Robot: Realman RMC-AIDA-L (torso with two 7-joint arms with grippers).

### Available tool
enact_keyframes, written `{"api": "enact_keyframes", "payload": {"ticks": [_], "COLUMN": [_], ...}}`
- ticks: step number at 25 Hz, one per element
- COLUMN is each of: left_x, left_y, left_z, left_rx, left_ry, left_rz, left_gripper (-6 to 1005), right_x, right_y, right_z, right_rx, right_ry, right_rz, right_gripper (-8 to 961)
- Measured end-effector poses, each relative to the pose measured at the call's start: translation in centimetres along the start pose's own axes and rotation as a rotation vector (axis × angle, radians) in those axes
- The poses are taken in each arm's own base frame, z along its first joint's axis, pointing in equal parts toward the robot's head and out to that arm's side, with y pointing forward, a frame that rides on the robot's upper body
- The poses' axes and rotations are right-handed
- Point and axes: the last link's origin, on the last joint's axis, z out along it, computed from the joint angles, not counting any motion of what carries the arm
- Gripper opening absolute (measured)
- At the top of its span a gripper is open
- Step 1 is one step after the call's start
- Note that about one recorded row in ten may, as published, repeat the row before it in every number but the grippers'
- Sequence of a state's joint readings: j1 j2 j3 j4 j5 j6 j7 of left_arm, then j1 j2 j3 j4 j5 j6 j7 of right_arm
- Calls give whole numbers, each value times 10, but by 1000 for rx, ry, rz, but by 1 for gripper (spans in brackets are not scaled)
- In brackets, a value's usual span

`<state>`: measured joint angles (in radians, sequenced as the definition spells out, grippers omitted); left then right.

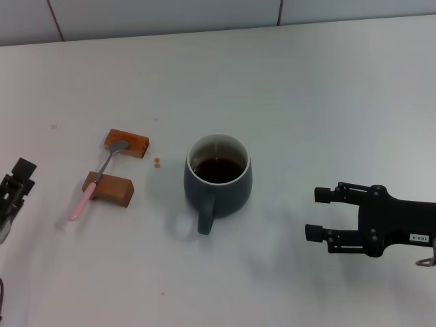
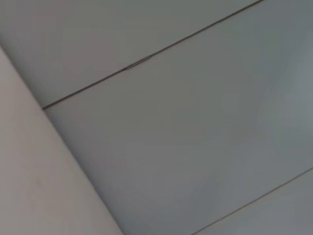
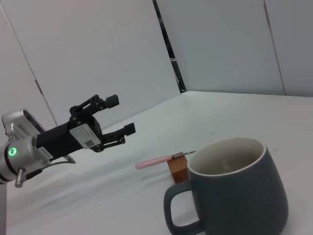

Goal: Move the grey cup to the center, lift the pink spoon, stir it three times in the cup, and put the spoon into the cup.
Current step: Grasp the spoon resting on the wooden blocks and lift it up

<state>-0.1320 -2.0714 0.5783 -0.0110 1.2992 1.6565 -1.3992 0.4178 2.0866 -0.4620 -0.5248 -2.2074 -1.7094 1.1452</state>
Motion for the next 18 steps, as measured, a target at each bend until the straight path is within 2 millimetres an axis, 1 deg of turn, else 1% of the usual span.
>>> {"api": "enact_keyframes", "payload": {"ticks": [7,18], "left_x": [-13,-23], "left_y": [-5,-11], "left_z": [-10,-10], "left_rx": [62,113], "left_ry": [2,-19], "left_rz": [-53,-96], "left_gripper": [844,844], "right_x": [1,2], "right_y": [-1,0], "right_z": [-2,-3], "right_rx": [2,-3], "right_ry": [21,24], "right_rz": [-9,-5], "right_gripper": [810,809]}}
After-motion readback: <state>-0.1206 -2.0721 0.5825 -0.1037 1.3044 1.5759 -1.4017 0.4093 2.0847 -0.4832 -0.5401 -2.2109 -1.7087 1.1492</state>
